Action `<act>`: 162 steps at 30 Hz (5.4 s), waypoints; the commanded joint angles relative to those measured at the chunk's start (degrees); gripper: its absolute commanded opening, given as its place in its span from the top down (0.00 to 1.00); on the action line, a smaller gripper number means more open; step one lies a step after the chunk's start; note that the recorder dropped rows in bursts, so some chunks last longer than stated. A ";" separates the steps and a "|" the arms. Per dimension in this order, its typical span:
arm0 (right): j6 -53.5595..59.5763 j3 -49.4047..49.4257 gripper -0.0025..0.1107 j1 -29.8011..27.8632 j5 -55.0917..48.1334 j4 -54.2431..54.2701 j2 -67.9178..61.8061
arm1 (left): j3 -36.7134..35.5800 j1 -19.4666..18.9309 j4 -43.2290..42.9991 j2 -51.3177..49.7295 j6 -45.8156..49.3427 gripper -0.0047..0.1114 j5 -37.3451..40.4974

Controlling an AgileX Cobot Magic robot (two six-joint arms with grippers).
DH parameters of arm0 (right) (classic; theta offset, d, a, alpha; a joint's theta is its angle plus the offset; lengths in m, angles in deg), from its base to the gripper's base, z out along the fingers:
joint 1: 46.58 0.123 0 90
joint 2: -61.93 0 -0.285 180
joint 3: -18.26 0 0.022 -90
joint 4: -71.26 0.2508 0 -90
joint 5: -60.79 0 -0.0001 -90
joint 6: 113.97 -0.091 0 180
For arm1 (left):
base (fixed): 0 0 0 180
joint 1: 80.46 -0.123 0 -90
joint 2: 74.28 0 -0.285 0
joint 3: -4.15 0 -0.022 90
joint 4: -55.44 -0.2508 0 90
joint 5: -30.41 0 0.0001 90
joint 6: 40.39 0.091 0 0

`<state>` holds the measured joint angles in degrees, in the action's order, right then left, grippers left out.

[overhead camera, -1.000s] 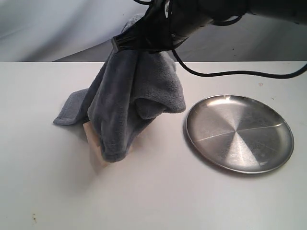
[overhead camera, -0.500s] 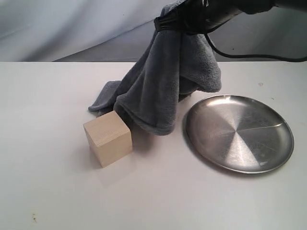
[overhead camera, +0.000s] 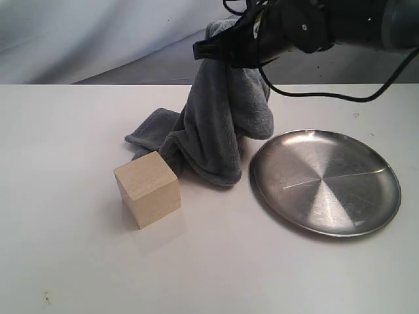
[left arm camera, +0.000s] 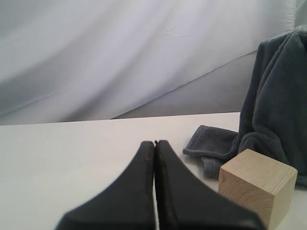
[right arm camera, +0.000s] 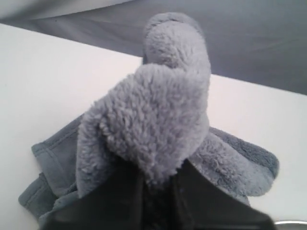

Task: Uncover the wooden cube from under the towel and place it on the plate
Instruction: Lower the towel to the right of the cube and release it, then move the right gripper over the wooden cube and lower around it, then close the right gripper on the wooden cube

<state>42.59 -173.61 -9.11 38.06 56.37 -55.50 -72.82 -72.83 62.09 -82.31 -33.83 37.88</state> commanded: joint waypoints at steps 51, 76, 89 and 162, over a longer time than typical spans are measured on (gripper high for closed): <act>26.04 -0.34 0.35 5.40 -29.14 22.30 2.96 | -0.25 0.28 0.10 0.24 -0.14 0.96 -0.02; 24.33 -31.47 0.18 17.95 -47.23 19.91 -17.72 | -0.25 0.28 0.10 0.24 -0.14 0.96 -0.02; 23.44 -32.32 0.18 17.76 -47.23 16.84 -26.09 | -0.25 0.28 0.10 0.24 -0.14 0.96 -0.02; 17.22 -32.32 0.88 17.72 -41.51 14.89 -29.34 | -0.25 0.28 0.10 0.24 -0.14 0.96 -0.02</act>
<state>60.08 -206.21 8.79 -2.05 71.26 -85.39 -72.82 -72.83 62.09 -82.31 -33.83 37.88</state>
